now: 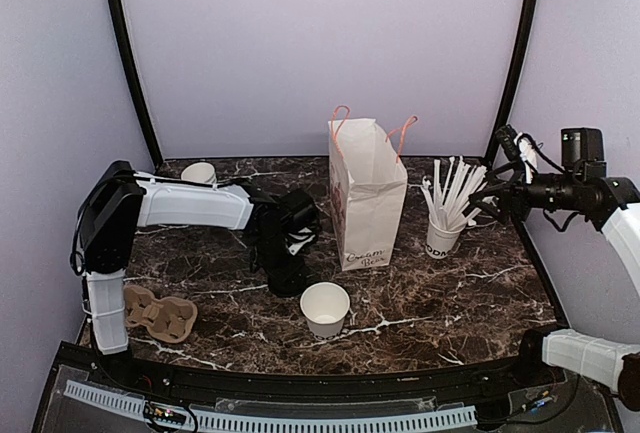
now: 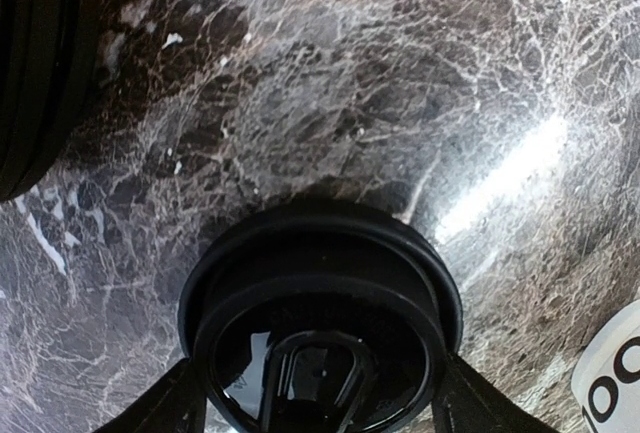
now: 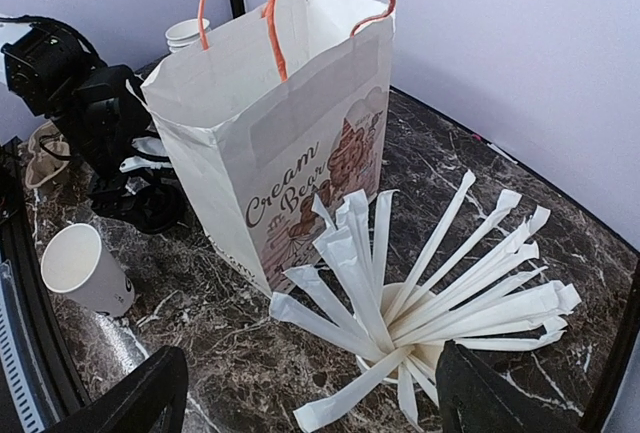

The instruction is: Pack the takeout coffee

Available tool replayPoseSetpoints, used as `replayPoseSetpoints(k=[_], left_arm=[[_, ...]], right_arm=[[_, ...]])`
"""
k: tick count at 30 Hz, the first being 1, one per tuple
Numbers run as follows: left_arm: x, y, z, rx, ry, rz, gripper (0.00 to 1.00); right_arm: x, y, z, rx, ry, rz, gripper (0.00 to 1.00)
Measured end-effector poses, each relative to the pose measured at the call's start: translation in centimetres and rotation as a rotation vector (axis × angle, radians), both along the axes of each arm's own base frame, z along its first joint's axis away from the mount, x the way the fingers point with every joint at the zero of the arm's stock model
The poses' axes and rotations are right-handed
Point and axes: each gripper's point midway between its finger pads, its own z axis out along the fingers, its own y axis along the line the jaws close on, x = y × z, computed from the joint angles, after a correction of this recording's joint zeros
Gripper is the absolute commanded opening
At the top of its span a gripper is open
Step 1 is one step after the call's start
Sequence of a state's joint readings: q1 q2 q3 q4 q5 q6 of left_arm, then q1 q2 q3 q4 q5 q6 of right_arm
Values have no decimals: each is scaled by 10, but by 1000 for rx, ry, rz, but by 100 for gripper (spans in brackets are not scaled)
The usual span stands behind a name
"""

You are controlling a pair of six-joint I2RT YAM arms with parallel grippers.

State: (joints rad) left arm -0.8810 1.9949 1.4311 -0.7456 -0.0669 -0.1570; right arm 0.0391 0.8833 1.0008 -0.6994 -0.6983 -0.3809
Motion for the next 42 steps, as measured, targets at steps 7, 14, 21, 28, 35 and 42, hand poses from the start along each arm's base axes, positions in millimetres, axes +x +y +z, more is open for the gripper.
replayPoseSetpoints(k=[7,14,21,28,35,42], left_arm=[[0,-1,2,0,1,-16,66],[0,1,12,8,0,-14,65],[-2,3,87,-99,-122,-28,64],[-57,-29,187,-336,-258,-242,65],[-96,-64,160,-247,-183,-401,64],[-105,-71,112,-55,-126,-474,65]], right_arm=[[5,-6,0,8,0,-38,87],[11,-14,2,23,6,-80,87],[14,-16,5,27,-1,-86,86],[12,-13,6,38,-3,-63,86],[9,-9,9,54,-9,-36,87],[6,-6,4,65,-2,-20,87]])
